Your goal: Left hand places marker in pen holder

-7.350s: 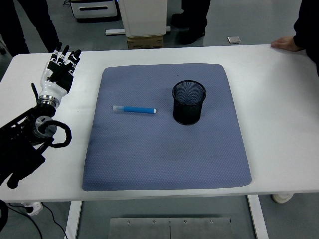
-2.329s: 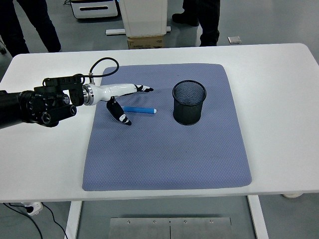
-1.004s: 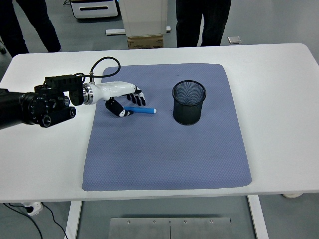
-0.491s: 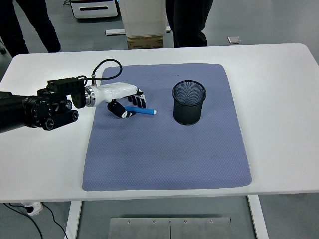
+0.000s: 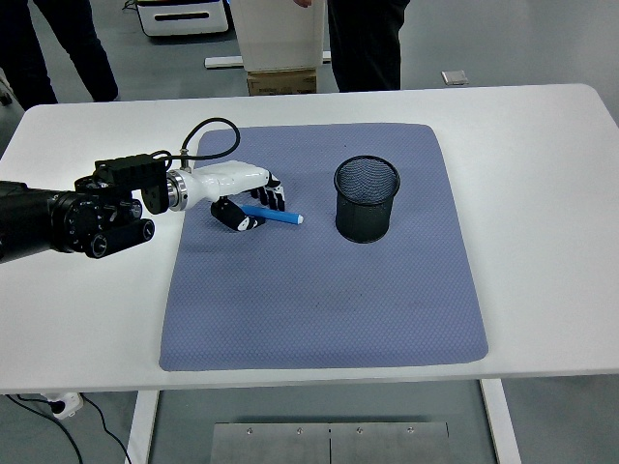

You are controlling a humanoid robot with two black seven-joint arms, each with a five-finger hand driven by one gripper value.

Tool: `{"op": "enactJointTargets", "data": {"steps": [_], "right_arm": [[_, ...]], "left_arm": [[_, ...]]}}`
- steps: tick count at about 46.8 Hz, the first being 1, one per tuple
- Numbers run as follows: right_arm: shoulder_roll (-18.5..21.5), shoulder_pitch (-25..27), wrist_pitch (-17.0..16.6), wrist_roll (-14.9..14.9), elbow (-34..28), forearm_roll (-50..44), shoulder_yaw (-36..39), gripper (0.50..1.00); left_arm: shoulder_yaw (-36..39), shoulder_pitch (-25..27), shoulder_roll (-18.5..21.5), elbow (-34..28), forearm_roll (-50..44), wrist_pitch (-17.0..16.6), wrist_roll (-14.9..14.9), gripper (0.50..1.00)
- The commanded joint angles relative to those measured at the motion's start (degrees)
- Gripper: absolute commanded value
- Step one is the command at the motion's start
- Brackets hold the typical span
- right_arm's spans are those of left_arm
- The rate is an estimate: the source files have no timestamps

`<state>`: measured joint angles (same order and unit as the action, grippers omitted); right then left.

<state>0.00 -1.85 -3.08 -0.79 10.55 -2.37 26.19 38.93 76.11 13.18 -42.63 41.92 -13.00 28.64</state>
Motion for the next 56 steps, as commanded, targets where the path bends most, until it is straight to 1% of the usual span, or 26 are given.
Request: {"op": "enactJointTargets", "data": {"steps": [1,26,33,40,53,54,56], "right_arm": [[0.00,0.00,0.00,0.00,0.00,0.00,0.00,1.000],[0.00,0.00,0.00,0.00,0.00,0.00,0.00,1.000],[0.00,0.00,0.00,0.00,0.00,0.00,0.00,1.000],[0.00,0.00,0.00,0.00,0.00,0.00,0.00,1.000],[0.00,0.00,0.00,0.00,0.00,0.00,0.00,1.000],[0.00,0.00,0.00,0.00,0.00,0.00,0.00,1.000],[0.00,0.00,0.00,0.00,0.00,0.00,0.00,1.000]], "left_arm": [[0.00,0.00,0.00,0.09,0.00,-0.01,-0.07,0.505],[0.62,0.35,0.09,1.23,0.27,0.78,-0.16,0.500],[0.18,0.88,0.27,1.23,-1.05,1.04,-0.25,0.500],[-0.17,2.28,0.44,1.23,-5.00,3.33,-0.16,0.500],[-1.75,4.48,0.88,1.23,-9.75,3.86,-0.16,0.500],[-2.71,4.83,0.88,1.23,-10.80,4.90,-0.16,0.500],[-3.59,5.10,0.88,1.32,-11.77,5.52,-0.16,0.500]]}}
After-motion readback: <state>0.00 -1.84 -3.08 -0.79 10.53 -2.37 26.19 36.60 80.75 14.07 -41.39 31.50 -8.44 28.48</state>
